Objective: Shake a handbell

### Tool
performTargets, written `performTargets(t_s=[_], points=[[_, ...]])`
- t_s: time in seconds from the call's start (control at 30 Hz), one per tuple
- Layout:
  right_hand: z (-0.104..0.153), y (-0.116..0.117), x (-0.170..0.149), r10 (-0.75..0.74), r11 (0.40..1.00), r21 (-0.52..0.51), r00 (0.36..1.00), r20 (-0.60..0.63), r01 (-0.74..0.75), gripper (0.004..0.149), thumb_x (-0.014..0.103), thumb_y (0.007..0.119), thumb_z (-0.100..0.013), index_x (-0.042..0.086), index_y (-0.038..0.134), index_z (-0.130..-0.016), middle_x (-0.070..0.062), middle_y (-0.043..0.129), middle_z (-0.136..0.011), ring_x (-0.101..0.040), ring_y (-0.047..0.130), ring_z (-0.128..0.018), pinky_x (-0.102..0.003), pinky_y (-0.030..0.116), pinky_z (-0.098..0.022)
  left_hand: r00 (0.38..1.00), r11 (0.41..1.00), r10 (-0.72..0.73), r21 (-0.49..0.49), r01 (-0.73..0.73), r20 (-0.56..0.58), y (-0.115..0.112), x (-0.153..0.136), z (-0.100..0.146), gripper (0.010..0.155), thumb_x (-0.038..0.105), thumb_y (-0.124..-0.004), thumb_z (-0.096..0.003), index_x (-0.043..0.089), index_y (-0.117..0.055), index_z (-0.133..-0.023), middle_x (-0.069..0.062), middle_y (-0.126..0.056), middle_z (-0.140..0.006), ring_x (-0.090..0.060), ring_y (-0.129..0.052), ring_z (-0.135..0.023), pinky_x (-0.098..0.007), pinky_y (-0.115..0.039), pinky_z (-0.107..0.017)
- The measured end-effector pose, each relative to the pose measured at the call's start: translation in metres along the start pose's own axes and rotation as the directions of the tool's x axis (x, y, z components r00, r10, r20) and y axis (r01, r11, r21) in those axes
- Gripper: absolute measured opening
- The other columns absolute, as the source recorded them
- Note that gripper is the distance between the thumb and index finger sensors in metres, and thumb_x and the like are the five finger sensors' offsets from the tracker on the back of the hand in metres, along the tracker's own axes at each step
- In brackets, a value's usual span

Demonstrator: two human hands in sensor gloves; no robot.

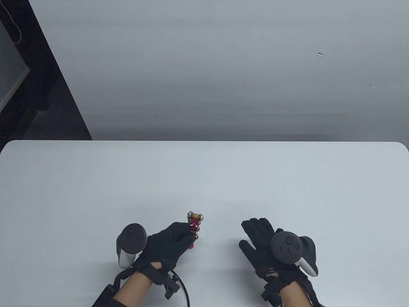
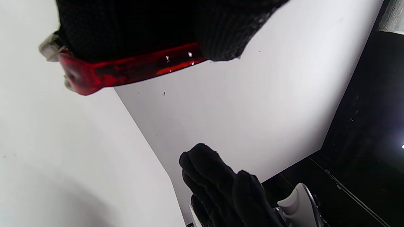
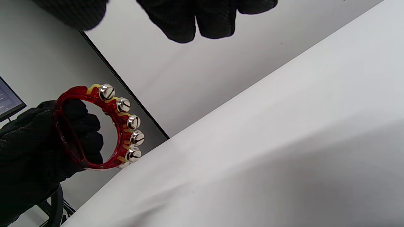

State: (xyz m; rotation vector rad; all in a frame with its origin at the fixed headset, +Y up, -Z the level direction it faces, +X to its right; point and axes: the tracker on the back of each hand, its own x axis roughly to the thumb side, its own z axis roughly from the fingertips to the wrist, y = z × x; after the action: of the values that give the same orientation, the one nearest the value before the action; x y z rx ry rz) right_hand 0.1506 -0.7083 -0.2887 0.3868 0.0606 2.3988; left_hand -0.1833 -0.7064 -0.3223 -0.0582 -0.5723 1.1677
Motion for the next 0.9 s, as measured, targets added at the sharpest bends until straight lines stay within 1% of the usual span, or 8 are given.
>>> performTargets(t_s=[0.13, 0.27, 0.4, 0.47, 0.63, 0.7, 0.87, 0.9], points=[[0.0, -0.001, 0.0, -0.009, 1.0, -0.002, 1.0, 0.0, 0.009, 0.075, 0.058, 0.057, -0.052, 0.012, 0.047, -0.11, -0.019, 0.042, -0.114, -0.048, 0.031, -0.106, -0.072, 0.017, -0.062, 0.999, 0.999, -0.05, -0.004, 0.05, -0.018, -0.005, 0.004, -0.005, 0.044, 0.03, -0.086, -0.0472, 0.012, -0.087, -0.087, -0.015, -0.091, -0.083, -0.037, -0.103, -0.065, -0.048, -0.092, -0.051], [0.002, -0.005, -0.002, -0.031, 0.999, -0.021, 1.0, -0.002, 0.031, 0.075, 0.058, 0.057, -0.052, 0.013, 0.047, -0.11, -0.019, 0.042, -0.114, -0.048, 0.031, -0.106, -0.071, 0.017, -0.062, 0.986, 0.985, -0.167, -0.041, 0.166, -0.024, -0.014, 0.014, -0.018, 0.044, 0.03, -0.086, -0.0471, 0.012, -0.087, -0.087, -0.015, -0.092, -0.082, -0.037, -0.103, -0.064, -0.048, -0.092, -0.05], [0.003, -0.008, -0.004, -0.053, 0.997, -0.048, 0.999, -0.012, 0.053, 0.075, 0.058, 0.057, -0.052, 0.013, 0.046, -0.111, -0.019, 0.042, -0.114, -0.047, 0.031, -0.107, -0.071, 0.017, -0.062, 0.942, 0.937, -0.337, -0.1, 0.335, -0.003, -0.031, 0.026, -0.039, 0.044, 0.031, -0.086, -0.047, 0.012, -0.087, -0.087, -0.015, -0.092, -0.082, -0.036, -0.103, -0.064, -0.048, -0.092, -0.05], [0.004, -0.01, -0.005, -0.052, 0.997, -0.06, 0.998, -0.024, 0.05, 0.075, 0.058, 0.057, -0.052, 0.013, 0.046, -0.111, -0.019, 0.041, -0.114, -0.047, 0.031, -0.107, -0.071, 0.017, -0.062, 0.887, 0.877, -0.461, -0.132, 0.461, 0.033, -0.044, 0.031, -0.049, 0.044, 0.031, -0.086, -0.0469, 0.013, -0.087, -0.087, -0.015, -0.093, -0.082, -0.036, -0.104, -0.064, -0.047, -0.093, -0.05], [0.005, -0.013, -0.009, -0.053, 0.995, -0.091, 0.997, -0.059, 0.047, 0.075, 0.058, 0.057, -0.052, 0.013, 0.046, -0.111, -0.019, 0.042, -0.114, -0.047, 0.031, -0.107, -0.071, 0.017, -0.062, 0.741, 0.714, -0.668, -0.22, 0.665, 0.073, -0.082, 0.026, -0.071, 0.044, 0.031, -0.086, -0.0467, 0.012, -0.088, -0.087, -0.015, -0.093, -0.082, -0.036, -0.104, -0.063, -0.047, -0.093, -0.05], [0.005, -0.014, -0.012, -0.056, 0.994, -0.101, 0.995, -0.077, 0.048, 0.075, 0.058, 0.057, -0.052, 0.013, 0.046, -0.111, -0.019, 0.042, -0.114, -0.047, 0.032, -0.106, -0.071, 0.017, -0.063, 0.671, 0.636, -0.735, -0.242, 0.733, 0.099, -0.096, 0.022, -0.076, 0.044, 0.031, -0.086, -0.0466, 0.012, -0.088, -0.086, -0.014, -0.093, -0.081, -0.036, -0.104, -0.063, -0.047, -0.093, -0.049], [0.005, -0.016, -0.018, -0.062, 0.992, -0.113, 0.992, -0.113, 0.049, 0.075, 0.058, 0.057, -0.052, 0.012, 0.046, -0.11, -0.019, 0.042, -0.113, -0.048, 0.032, -0.106, -0.071, 0.018, -0.062, 0.45, 0.388, -0.873, -0.293, 0.874, 0.186, -0.125, 0.009, -0.086, 0.044, 0.032, -0.086, -0.0466, 0.013, -0.088, -0.086, -0.014, -0.093, -0.081, -0.035, -0.105, -0.063, -0.047, -0.093, -0.049], [0.005, -0.016, -0.019, -0.062, 0.992, -0.112, 0.991, -0.115, 0.049, 0.075, 0.058, 0.057, -0.052, 0.013, 0.046, -0.11, -0.019, 0.043, -0.113, -0.048, 0.032, -0.106, -0.071, 0.018, -0.062, 0.433, 0.368, -0.881, -0.298, 0.881, 0.19, -0.128, 0.006, -0.087, 0.044, 0.032, -0.086, -0.0465, 0.013, -0.088, -0.086, -0.014, -0.094, -0.081, -0.034, -0.105, -0.062, -0.047, -0.093, -0.049]])
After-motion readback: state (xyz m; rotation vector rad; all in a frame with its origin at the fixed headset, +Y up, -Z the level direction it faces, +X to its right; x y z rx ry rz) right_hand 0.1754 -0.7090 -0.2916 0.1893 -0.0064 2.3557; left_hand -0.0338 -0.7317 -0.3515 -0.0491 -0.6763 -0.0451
